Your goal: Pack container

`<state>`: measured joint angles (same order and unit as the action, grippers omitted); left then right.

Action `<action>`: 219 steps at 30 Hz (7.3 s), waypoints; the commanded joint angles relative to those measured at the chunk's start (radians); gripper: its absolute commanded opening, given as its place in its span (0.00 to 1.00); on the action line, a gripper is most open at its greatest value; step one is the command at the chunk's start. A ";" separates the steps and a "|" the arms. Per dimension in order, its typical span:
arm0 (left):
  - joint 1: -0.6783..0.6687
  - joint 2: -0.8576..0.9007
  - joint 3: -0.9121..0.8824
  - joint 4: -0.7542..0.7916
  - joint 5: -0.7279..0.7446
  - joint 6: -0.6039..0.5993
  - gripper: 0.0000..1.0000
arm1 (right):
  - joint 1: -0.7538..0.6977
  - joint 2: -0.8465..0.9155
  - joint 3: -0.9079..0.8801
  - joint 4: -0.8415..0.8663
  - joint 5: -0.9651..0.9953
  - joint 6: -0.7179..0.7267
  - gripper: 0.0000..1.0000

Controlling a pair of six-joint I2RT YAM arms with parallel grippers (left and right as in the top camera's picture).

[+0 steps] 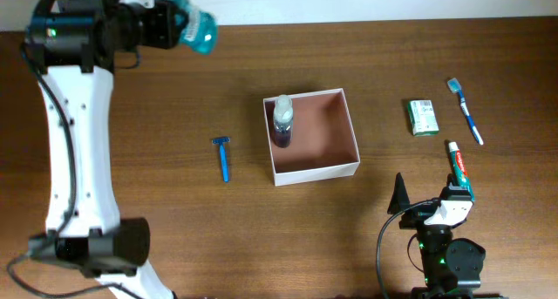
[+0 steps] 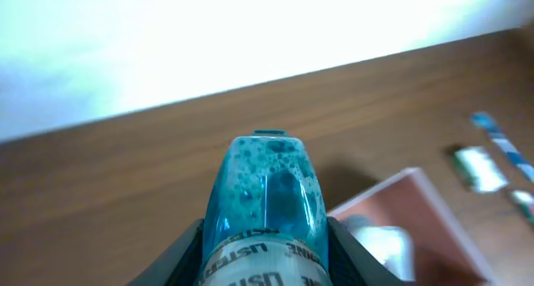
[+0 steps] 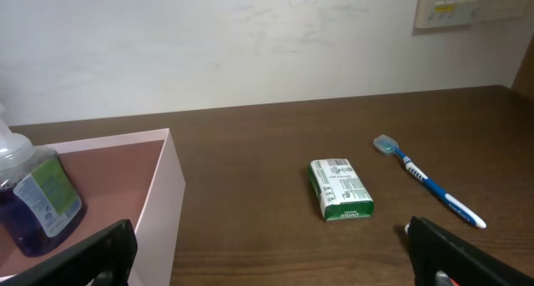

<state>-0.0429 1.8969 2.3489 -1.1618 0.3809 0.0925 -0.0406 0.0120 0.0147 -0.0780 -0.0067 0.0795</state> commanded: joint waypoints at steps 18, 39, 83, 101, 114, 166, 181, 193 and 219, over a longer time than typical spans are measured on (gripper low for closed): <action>-0.473 -0.022 0.023 0.007 -0.041 -0.040 0.21 | 0.000 -0.009 -0.009 0.000 0.012 0.011 0.98; -0.493 0.267 0.023 0.093 -0.163 -0.067 0.22 | 0.000 -0.009 -0.009 0.000 0.012 0.011 0.98; -0.570 0.393 0.023 -0.044 -0.404 -0.369 0.22 | 0.000 -0.008 -0.009 0.000 0.012 0.011 0.98; -0.570 0.394 0.023 -0.085 -0.457 -0.395 0.29 | 0.000 -0.008 -0.009 0.000 0.012 0.011 0.98; -0.570 0.395 0.023 -0.084 -0.457 -0.395 0.38 | 0.000 -0.008 -0.009 0.000 0.012 0.011 0.98; -0.570 0.372 0.712 -0.483 -0.547 -0.278 0.59 | 0.000 -0.008 -0.009 0.000 0.012 0.011 0.98; -0.566 0.250 0.613 -0.526 -0.428 -0.219 0.99 | 0.000 -0.008 -0.009 0.000 0.012 0.011 0.99; -0.537 -0.195 -0.173 -0.526 -0.389 -0.312 0.99 | 0.000 -0.008 -0.009 0.000 0.012 0.011 0.98; -0.609 -0.237 -0.877 -0.060 -0.375 -0.296 0.99 | 0.000 -0.008 -0.009 0.000 0.012 0.011 0.98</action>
<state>-0.6518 1.6623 1.5021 -1.2499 0.0753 -0.2066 -0.0406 0.0120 0.0147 -0.0776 -0.0067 0.0795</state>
